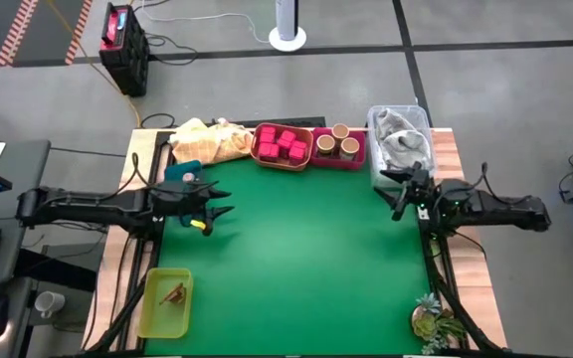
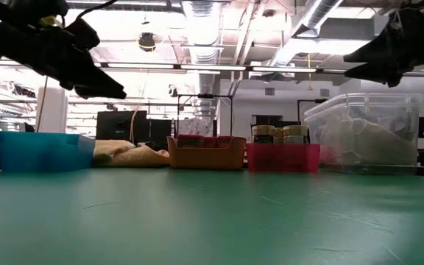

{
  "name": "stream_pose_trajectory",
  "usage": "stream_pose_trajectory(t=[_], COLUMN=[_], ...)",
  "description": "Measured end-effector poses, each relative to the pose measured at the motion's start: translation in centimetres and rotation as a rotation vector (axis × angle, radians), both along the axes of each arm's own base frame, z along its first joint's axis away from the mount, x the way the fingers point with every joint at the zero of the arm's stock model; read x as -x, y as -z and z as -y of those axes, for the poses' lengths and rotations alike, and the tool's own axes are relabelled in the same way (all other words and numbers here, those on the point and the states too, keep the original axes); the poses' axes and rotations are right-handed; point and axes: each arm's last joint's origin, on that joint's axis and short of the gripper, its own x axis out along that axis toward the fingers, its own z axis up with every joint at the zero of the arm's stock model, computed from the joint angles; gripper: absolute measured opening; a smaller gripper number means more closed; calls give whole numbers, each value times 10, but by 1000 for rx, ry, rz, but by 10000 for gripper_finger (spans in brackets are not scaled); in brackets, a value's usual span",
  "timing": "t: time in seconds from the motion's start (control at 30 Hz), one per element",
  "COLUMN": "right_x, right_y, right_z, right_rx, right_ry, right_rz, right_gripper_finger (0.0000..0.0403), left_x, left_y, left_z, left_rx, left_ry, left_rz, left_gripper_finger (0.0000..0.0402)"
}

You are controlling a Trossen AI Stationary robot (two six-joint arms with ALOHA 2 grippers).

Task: Sort spices by type
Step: Return to Home Position

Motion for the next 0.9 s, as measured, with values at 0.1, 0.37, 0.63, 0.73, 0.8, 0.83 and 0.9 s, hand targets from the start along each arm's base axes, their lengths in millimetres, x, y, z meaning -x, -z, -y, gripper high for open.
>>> stream_pose_trajectory(t=[0.1,0.37,0.63,0.73,0.8,0.83,0.9], right_x=[6,14,14,9,4,1,-4], right_y=[2,8,8,12,19,24,33], right_z=[0,2,2,2,2,2,0], right_rx=[-17,-37,-39,-29,-4,8,34], right_ry=[5,82,82,83,80,76,62], right_rz=[0,-40,-35,5,43,60,94], right_gripper_finger=[312,312,312,312,312,312,312], left_x=[6,22,36,40,41,41,41], left_y=[4,17,14,13,12,13,19], left_z=[3,12,19,21,22,23,25], left_rx=[2,-11,-10,-15,-16,-13,-8], left_ry=[-20,-55,-17,-8,-5,0,16], left_rz=[13,62,113,130,143,158,171], left_gripper_finger=[187,187,187,187,187,187,187])
